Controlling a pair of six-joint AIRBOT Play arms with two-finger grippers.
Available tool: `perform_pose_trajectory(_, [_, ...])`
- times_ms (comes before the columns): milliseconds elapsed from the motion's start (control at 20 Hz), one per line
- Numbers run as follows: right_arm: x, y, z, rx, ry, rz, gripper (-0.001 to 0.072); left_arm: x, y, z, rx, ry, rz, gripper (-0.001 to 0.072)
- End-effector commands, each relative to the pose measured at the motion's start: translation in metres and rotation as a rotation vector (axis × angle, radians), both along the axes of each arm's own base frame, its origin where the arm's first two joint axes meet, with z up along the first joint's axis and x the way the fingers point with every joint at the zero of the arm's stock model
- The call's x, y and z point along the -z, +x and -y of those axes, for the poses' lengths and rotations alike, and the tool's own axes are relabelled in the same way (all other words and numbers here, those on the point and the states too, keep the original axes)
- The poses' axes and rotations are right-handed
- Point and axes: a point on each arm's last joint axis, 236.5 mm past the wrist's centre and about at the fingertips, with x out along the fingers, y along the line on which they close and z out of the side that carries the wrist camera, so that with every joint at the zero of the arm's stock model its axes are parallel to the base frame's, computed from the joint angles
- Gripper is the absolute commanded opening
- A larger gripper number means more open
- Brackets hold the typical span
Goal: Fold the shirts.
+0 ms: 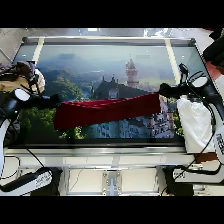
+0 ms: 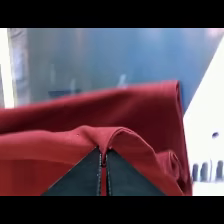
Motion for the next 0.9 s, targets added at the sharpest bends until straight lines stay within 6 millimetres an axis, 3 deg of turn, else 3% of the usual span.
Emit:
perform_pose_trajectory(0, [0.053, 0.018, 0.007, 0.062, -0.029, -0.097, 0.0011, 0.028, 0.026, -0.005, -0.006, 0.043, 0.019, 0.0009])
perform_pose_trajectory(200, [0.096, 0.004, 0.023, 0.095, -0.091, -0.213, 0.0011, 0.043, 0.030, -0.007, -0.020, 0.045, 0.005, 0.0009])
perform_pose_trajectory(450, [0.119, -0.038, 0.016, 0.018, -0.087, -0.397, 0.0012, 0.043, 0.033, -0.008, -0.026, 0.045, 0.013, 0.0027])
perform_pose_trajectory(500, [0.118, -0.042, 0.015, 0.013, -0.085, -0.407, 0.0013, 0.043, 0.033, -0.008, -0.026, 0.045, 0.013, 0.0132])
perform_pose_trajectory(550, [0.114, -0.041, 0.014, 0.007, -0.082, -0.394, 0.0014, 0.043, 0.033, -0.008, -0.026, 0.044, 0.014, 0.0330])
perform_pose_trajectory(600, [0.105, -0.036, 0.013, 0.000, -0.081, -0.363, 0.0021, 0.039, 0.034, -0.007, -0.031, 0.037, 0.023, 0.0467])
perform_pose_trajectory(650, [0.089, -0.031, 0.014, -0.007, -0.091, -0.318, 0.0063, 0.030, 0.036, -0.004, -0.044, 0.015, 0.040, 0.0489])
perform_pose_trajectory(700, [0.069, -0.025, 0.015, -0.024, -0.106, -0.260, 0.0191, 0.017, 0.040, -0.003, -0.058, -0.005, 0.071, 0.0488])
perform_pose_trajectory(750, [0.042, -0.021, 0.018, -0.042, -0.127, -0.197, 0.0416, 0.000, 0.045, -0.001, -0.063, -0.014, 0.112, 0.0488])
perform_pose_trajectory(800, [0.014, -0.019, 0.021, -0.060, -0.151, -0.133, 0.0489, -0.023, 0.051, -0.002, -0.059, -0.008, 0.166, 0.0489])
perform_pose_trajectory(850, [-0.015, -0.019, 0.026, -0.061, -0.173, -0.064, 0.0489, -0.049, 0.057, -0.001, -0.051, -0.001, 0.227, 0.0496])
